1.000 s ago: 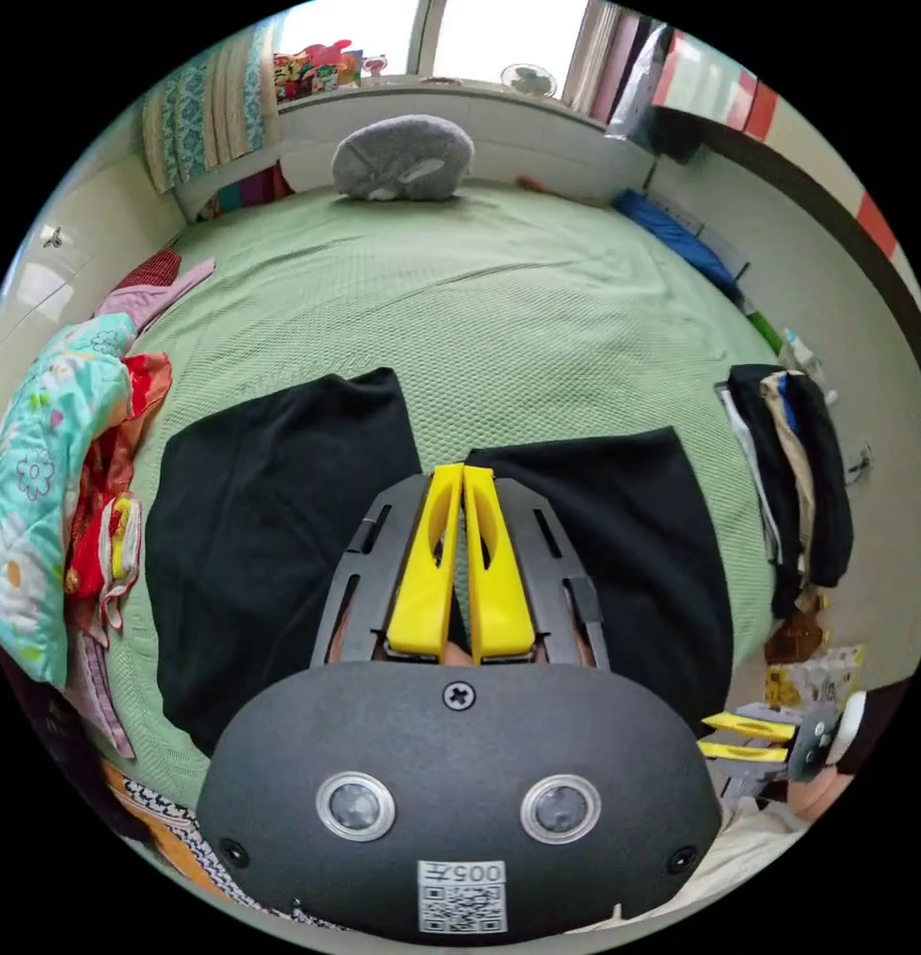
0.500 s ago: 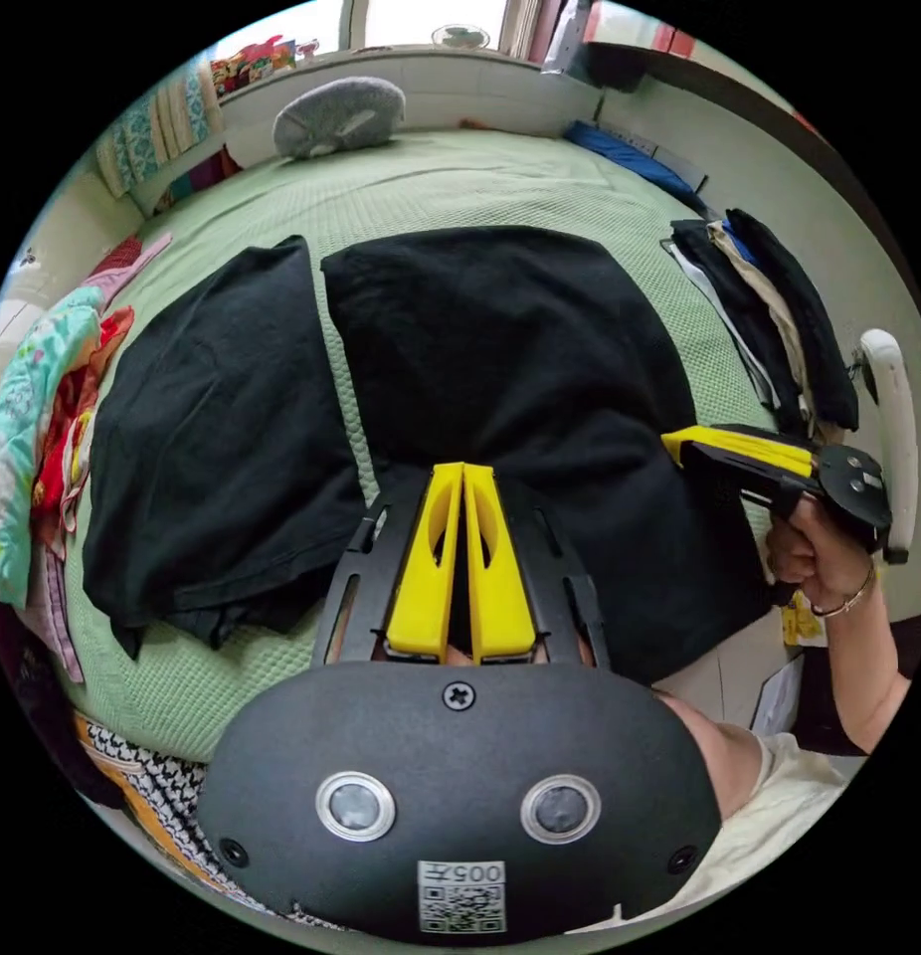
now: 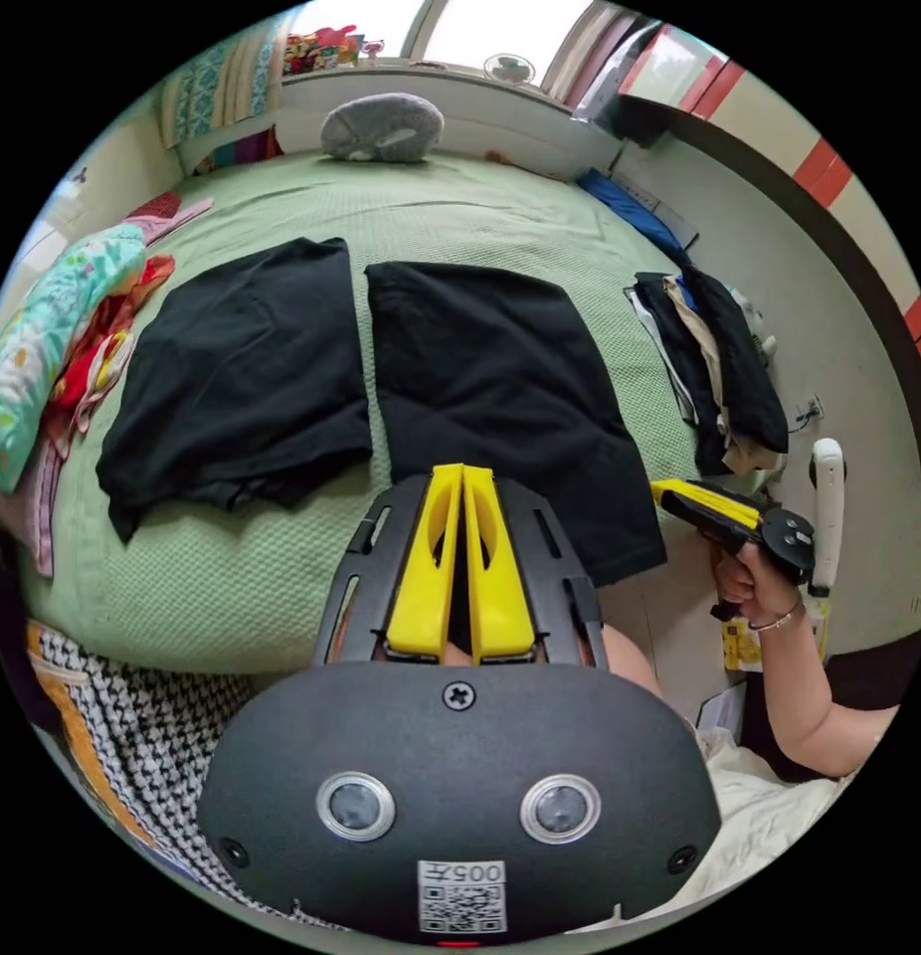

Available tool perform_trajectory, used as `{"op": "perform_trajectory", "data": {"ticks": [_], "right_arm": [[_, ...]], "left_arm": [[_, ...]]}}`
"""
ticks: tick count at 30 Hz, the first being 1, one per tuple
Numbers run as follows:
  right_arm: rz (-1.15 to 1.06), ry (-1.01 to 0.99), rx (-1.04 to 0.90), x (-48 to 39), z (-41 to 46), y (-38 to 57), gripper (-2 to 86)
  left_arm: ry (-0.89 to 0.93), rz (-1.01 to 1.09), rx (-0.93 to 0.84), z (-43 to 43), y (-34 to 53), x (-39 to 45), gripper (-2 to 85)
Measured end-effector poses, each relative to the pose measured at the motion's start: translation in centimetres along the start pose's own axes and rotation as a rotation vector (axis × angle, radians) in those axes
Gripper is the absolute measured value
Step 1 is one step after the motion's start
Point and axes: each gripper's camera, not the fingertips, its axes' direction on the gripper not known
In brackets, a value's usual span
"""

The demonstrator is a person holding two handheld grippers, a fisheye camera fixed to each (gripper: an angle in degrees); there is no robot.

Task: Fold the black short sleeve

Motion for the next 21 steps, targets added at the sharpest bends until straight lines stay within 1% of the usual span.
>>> {"op": "perform_trajectory", "data": {"ticks": [2,4,7,11,14,16,19,21], "right_arm": [[0.021,-0.028,-0.013,0.5,0.1,0.9,-0.9],[0.020,-0.040,-0.008,0.8,-0.3,1.8,-0.9],[-0.002,-0.033,-0.007,0.9,-0.8,2.4,-0.6],[-0.018,-0.031,0.037,1.4,-1.6,1.5,0.8],[-0.030,-0.045,0.136,2.3,-2.7,-1.2,4.4],[-0.080,-0.110,0.220,3.0,-3.0,-4.6,9.0],[-0.088,-0.158,0.211,3.7,-1.5,-9.8,13.1],[-0.071,-0.147,0.186,4.1,-0.1,-12.8,14.2]], "left_arm": [[-0.030,-0.054,0.031,0.3,1.7,-0.5,3.7],[-0.017,-0.058,0.090,0.6,3.3,-0.7,10.8],[-0.031,-0.082,0.100,1.4,4.5,-1.2,16.1],[0.034,-0.129,0.023,3.6,5.7,-2.5,17.2],[0.064,-0.138,0.045,3.7,6.8,-2.9,16.0],[0.101,-0.137,0.039,3.8,7.5,-2.9,13.6],[0.080,-0.124,0.036,4.1,8.1,-2.8,13.1],[0.081,-0.116,0.024,4.0,8.2,-2.9,13.0]]}}
